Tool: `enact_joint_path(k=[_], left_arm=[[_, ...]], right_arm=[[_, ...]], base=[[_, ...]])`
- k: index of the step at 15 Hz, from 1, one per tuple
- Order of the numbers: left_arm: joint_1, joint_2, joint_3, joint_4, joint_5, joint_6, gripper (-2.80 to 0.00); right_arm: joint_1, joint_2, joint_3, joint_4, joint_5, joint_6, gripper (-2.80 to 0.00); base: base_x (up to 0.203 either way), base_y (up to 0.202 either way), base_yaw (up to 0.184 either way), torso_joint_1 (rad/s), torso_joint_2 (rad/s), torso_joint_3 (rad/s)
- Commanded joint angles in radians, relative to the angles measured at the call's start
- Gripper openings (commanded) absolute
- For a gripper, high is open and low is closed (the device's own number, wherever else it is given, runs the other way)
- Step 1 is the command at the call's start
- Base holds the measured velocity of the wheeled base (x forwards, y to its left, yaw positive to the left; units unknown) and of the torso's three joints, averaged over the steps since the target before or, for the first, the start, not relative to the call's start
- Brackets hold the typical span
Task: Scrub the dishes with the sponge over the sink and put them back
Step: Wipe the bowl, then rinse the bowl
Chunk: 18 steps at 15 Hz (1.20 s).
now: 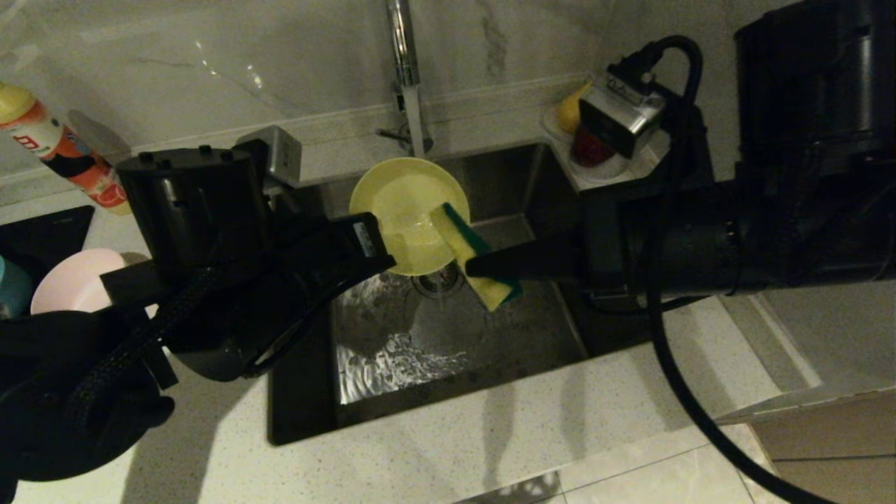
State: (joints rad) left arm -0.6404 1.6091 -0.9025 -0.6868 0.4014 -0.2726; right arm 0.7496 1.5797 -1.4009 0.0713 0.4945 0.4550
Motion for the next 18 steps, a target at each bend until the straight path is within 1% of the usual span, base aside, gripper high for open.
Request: enact_joint_path(k=[1, 3, 4, 5, 6, 8, 10, 12, 13, 15, 16, 18], left_arm=[[0.027, 0.021, -0.014, 0.033, 0.002, -0.002, -2.80], [0.045, 0.022, -0.034, 0.139, 0.000, -0.026, -2.80], [0.056, 0.025, -0.057, 0.229, -0.002, -0.053, -2.80], [0.076, 0.036, -0.104, 0.323, -0.008, -0.093, -2.80], [0.103, 0.061, -0.162, 0.412, -0.024, -0.144, -2.80], [0.159, 0.124, -0.256, 0.544, -0.094, -0.227, -2.80], [0.186, 0.171, -0.346, 0.637, -0.170, -0.279, -2.80], [0.190, 0.211, -0.459, 0.749, -0.194, -0.319, -2.80], [0.192, 0.236, -0.534, 0.806, -0.205, -0.352, -2.80], [0.193, 0.291, -0.664, 0.910, -0.256, -0.410, -2.80], [0.194, 0.323, -0.715, 0.948, -0.281, -0.434, -2.80], [0.194, 0.375, -0.771, 0.975, -0.299, -0.461, -2.80]], right_arm=[[-0.012, -0.101, 0.002, 0.005, 0.003, 0.003, -2.80], [-0.021, -0.160, -0.009, 0.044, 0.003, 0.001, -2.80], [-0.040, -0.176, -0.019, 0.070, 0.003, 0.001, -2.80], [-0.056, -0.180, -0.017, 0.074, 0.003, 0.002, -2.80], [-0.096, -0.186, -0.006, 0.076, 0.006, 0.004, -2.80], [-0.128, -0.199, 0.045, 0.069, 0.011, 0.005, -2.80], [-0.142, -0.215, 0.087, 0.066, 0.013, 0.005, -2.80], [-0.151, -0.236, 0.118, 0.065, 0.014, 0.004, -2.80], [-0.150, -0.255, 0.138, 0.065, 0.014, 0.004, -2.80], [-0.150, -0.276, 0.174, 0.065, 0.014, 0.004, -2.80], [-0.151, -0.278, 0.187, 0.064, 0.013, 0.004, -2.80], [-0.153, -0.289, 0.214, 0.062, 0.013, 0.003, -2.80]], base=[[0.000, 0.000, 0.000, 0.000, 0.00, 0.000], [0.000, 0.000, 0.000, 0.000, 0.00, 0.000], [0.000, 0.000, 0.000, 0.000, 0.00, 0.000], [0.000, 0.000, 0.000, 0.000, 0.00, 0.000], [0.000, 0.000, 0.000, 0.000, 0.00, 0.000], [0.000, 0.000, 0.000, 0.000, 0.00, 0.000], [0.000, 0.000, 0.000, 0.000, 0.00, 0.000], [0.000, 0.000, 0.000, 0.000, 0.00, 0.000], [0.000, 0.000, 0.000, 0.000, 0.00, 0.000], [0.000, 0.000, 0.000, 0.000, 0.00, 0.000], [0.000, 0.000, 0.000, 0.000, 0.00, 0.000], [0.000, 0.000, 0.000, 0.000, 0.00, 0.000]])
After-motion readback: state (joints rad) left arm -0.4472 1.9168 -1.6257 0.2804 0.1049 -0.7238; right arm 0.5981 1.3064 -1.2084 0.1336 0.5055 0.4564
